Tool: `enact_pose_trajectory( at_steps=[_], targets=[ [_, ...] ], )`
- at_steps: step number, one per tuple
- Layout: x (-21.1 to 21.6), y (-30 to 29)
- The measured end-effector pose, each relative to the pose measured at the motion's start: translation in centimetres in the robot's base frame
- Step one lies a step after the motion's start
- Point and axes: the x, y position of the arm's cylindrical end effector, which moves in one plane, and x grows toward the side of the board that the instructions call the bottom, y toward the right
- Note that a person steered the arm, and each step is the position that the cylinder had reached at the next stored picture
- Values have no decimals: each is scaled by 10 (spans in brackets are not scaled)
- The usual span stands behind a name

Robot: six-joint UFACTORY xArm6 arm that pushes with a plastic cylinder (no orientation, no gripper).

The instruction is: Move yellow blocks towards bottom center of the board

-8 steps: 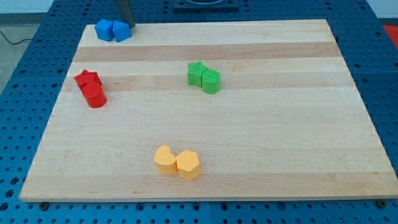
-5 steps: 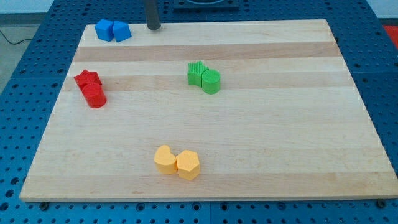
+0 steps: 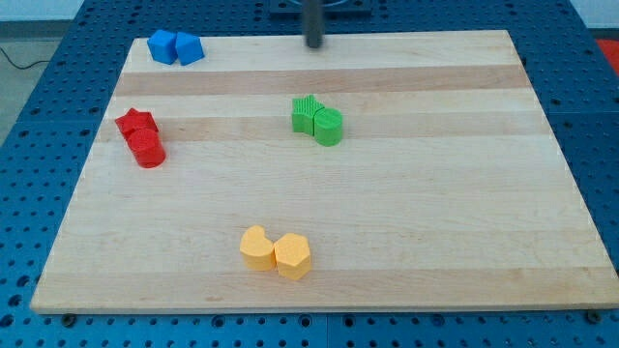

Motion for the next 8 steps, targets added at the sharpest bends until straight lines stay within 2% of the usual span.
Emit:
enact_pose_trajectory(
  at_steps=[1, 2, 3, 4, 5, 6, 8],
  targets=[
    [51, 88],
    [120, 157],
    [204, 198],
    [254, 195],
    [258, 141],
    [258, 58],
    [264, -151]
  ],
)
